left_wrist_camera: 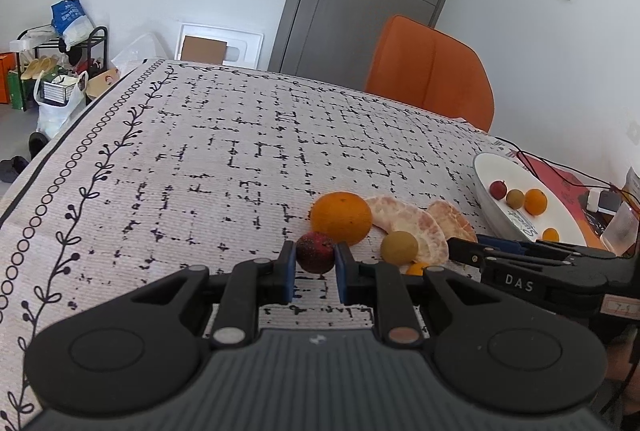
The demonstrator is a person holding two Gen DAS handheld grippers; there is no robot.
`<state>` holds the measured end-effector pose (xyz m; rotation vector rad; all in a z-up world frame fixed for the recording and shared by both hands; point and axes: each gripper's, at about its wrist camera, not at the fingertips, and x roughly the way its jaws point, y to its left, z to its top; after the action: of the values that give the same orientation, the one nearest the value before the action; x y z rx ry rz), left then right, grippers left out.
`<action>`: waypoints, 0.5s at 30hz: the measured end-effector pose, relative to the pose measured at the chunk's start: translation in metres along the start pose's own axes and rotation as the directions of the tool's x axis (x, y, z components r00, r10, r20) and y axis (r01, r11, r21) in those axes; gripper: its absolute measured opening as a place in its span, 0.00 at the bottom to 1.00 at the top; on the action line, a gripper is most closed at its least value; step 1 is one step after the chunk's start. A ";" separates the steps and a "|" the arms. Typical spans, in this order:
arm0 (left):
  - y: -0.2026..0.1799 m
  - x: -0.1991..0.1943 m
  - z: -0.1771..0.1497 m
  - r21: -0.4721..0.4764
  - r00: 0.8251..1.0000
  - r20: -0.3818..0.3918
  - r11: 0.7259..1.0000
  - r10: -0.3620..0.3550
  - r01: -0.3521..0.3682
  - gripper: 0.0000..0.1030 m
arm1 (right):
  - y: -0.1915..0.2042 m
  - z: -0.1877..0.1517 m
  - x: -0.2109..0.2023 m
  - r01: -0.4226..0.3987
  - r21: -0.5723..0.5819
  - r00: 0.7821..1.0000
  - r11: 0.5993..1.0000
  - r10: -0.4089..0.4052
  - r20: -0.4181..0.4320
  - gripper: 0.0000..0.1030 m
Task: Organize fruits
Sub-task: 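Lower the left tool onto the dark red plum and close it, then lift the plum with the left tool while the right tool closes on a peeled tangerine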
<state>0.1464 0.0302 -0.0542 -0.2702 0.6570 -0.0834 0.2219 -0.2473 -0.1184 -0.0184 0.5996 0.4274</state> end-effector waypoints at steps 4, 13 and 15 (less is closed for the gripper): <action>0.001 -0.003 -0.003 0.008 1.000 -0.003 1.000 0.009 -0.009 0.18 | -0.002 -0.002 -0.003 -0.003 0.002 1.000 1.000 0.003 -0.005 0.23; 0.000 0.003 -0.008 0.019 0.999 -0.036 0.999 0.027 -0.026 0.18 | -0.003 -0.011 -0.021 -0.033 0.012 0.999 0.999 0.034 -0.036 0.13; -0.001 0.004 -0.009 0.025 0.999 -0.038 0.999 0.031 -0.030 0.18 | -0.004 -0.012 -0.023 -0.036 0.017 0.999 0.999 0.036 -0.032 0.18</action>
<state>0.1446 0.0265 -0.0631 -0.2352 0.6977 -0.0678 0.2002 -0.2613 -0.1157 0.0008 0.6363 0.4582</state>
